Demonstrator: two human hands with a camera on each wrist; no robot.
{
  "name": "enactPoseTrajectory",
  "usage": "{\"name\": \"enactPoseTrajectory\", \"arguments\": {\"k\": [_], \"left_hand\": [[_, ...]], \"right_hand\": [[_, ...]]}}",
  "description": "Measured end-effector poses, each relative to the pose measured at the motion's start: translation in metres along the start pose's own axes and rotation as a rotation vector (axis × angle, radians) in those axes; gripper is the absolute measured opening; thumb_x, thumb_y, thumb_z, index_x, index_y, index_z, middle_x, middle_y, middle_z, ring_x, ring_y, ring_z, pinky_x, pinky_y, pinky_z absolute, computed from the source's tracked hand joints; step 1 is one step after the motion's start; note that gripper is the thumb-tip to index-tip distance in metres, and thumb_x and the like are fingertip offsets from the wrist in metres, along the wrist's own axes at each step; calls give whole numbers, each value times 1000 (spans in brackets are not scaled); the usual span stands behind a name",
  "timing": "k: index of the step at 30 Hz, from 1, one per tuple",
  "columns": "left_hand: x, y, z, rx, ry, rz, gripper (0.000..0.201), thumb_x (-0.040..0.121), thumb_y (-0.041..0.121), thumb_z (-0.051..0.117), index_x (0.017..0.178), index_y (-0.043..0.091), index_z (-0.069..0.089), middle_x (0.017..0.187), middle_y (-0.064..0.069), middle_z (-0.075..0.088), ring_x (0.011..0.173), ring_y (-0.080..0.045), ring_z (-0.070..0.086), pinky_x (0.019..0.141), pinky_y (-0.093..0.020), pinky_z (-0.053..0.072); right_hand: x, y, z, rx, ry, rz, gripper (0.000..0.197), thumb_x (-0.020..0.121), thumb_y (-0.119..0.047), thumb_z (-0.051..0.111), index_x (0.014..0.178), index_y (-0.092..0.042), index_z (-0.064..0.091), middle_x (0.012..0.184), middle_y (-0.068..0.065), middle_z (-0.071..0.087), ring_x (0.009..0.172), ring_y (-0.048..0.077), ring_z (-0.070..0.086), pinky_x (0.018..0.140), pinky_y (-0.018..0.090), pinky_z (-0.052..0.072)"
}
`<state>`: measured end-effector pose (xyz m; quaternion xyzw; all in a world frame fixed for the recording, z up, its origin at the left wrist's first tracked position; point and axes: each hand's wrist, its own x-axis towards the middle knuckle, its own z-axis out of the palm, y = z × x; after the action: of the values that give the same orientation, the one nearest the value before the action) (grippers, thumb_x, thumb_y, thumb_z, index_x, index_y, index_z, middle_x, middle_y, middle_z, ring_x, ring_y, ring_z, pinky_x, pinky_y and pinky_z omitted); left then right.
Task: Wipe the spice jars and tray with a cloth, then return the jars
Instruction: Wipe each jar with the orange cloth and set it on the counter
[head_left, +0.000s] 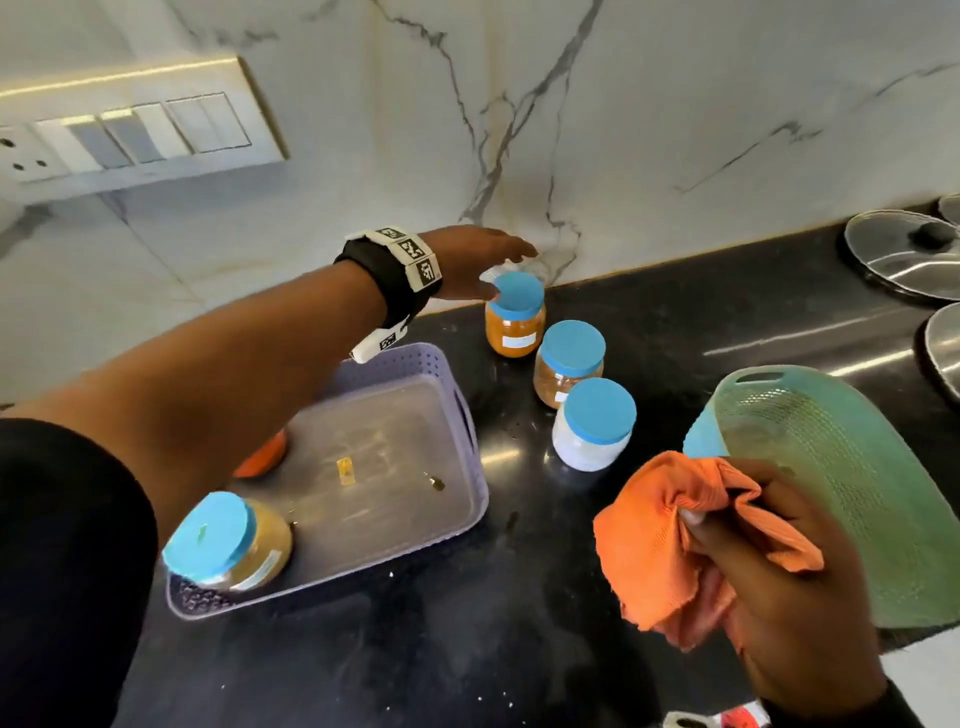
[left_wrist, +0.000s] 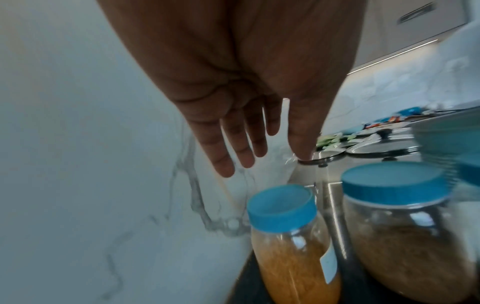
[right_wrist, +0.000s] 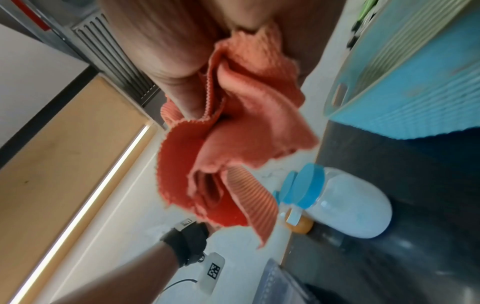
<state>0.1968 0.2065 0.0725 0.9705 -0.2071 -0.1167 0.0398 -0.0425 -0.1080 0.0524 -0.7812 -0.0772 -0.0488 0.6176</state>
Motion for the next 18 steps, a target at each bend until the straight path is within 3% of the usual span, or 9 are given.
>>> {"name": "enactPoseTrajectory", "arguments": {"k": [3,4,6,8,10,12,16,18], "left_hand": [[-78,2,-20,8,115,30,41,101,17,55,142,21,54,130,3,68,116,-19,65,99,-33,47],[-104,-1,-21,6,153,19,35,102,16,53,136,21,61,123,4,72,110,-20,67,96,-32,49],[-162,-14,-11,-29,233,-63,31,100,7,53,124,18,69,111,3,76,100,-19,71,90,-30,51],[-218,-26,4,-110,282,-206,37,93,-5,52,116,15,74,104,-1,77,93,-16,73,83,-24,51],[-266,-32,23,-208,339,-362,41,89,-11,53,114,13,75,100,0,77,88,-9,69,77,-11,45],[-314,-32,47,-327,436,-465,45,87,-14,51,117,12,72,100,3,74,92,-10,67,80,-3,43],[-387,-19,106,-543,535,-652,51,92,-12,47,133,15,59,124,1,69,115,-14,64,104,-36,49],[-408,-7,132,-653,533,-743,58,86,-3,54,140,19,51,135,-1,63,126,-16,57,109,-43,45]], "right_hand": [[9,5,29,51,-124,-19,20,81,-23,71,101,-26,70,93,3,74,87,28,71,79,48,58],[12,5,40,75,-154,-32,21,82,-20,70,102,-25,70,95,4,74,89,29,70,81,51,57],[14,-1,67,100,-229,-84,21,83,-20,70,104,-24,70,97,0,73,91,24,69,82,46,57],[13,-10,94,108,-308,-134,21,81,-21,68,101,-27,69,95,-6,72,90,16,67,80,33,55],[12,-14,117,125,-380,-162,22,82,-16,69,99,-31,68,95,-10,72,88,11,67,77,21,53],[8,-14,140,120,-451,-173,23,83,-15,69,99,-31,68,94,-10,73,87,10,67,77,20,52],[2,-13,170,88,-525,-202,22,88,-11,73,101,-29,69,96,-9,73,91,11,67,79,23,53],[-1,-15,181,68,-552,-219,25,89,-7,71,101,-29,69,96,-10,72,93,11,67,79,21,52]]}}
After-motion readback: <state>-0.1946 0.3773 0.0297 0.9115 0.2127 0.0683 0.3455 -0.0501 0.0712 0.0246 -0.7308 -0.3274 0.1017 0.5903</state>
